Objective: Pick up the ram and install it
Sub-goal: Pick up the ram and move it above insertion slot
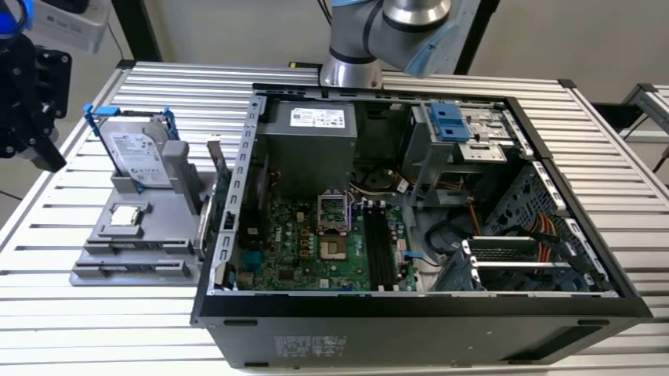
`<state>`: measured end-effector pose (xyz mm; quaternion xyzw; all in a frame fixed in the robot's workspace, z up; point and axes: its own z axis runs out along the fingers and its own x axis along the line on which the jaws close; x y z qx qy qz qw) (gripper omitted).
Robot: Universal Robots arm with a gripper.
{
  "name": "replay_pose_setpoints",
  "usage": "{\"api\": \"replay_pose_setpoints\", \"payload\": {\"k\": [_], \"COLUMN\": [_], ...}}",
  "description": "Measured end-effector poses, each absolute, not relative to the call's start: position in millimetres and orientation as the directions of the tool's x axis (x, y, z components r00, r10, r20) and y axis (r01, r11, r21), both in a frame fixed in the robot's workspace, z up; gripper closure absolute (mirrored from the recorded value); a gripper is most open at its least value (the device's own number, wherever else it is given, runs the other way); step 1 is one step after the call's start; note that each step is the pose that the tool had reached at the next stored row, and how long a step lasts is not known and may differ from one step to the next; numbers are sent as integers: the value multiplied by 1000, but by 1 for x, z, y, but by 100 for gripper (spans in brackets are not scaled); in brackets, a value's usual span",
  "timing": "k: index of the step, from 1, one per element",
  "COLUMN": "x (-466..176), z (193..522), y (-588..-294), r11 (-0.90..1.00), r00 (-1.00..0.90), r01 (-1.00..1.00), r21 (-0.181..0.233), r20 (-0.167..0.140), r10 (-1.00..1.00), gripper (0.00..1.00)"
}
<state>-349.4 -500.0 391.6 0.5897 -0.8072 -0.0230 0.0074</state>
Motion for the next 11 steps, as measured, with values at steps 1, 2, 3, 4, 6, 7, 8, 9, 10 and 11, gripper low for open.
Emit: {"api": "replay_pose_setpoints", "payload": {"k": [1,2,3,4,6,7,8,9,10,11], "x": [-349,-349,-349,-349,-349,-349,-349,-349,-349,-349], "z": [392,392,392,392,392,392,392,392,392,392], "y": [-500,-500,-500,-500,-500,-500,-500,-500,-500,-500], "r11": [294,286,279,271,257,250,244,237,230,223], "r00": [-295,-287,-279,-272,-257,-251,-244,-238,-231,-224], "r01": [-955,-957,-959,-962,-966,-967,-969,-971,-972,-974], "r21": [45,44,43,42,40,38,37,36,35,35], "r20": [-16,-16,-16,-16,-17,-17,-18,-18,-18,-18], "r10": [-955,-958,-960,-962,-966,-968,-970,-971,-973,-974], "gripper": [100,100,100,100,100,100,100,100,100,100]}}
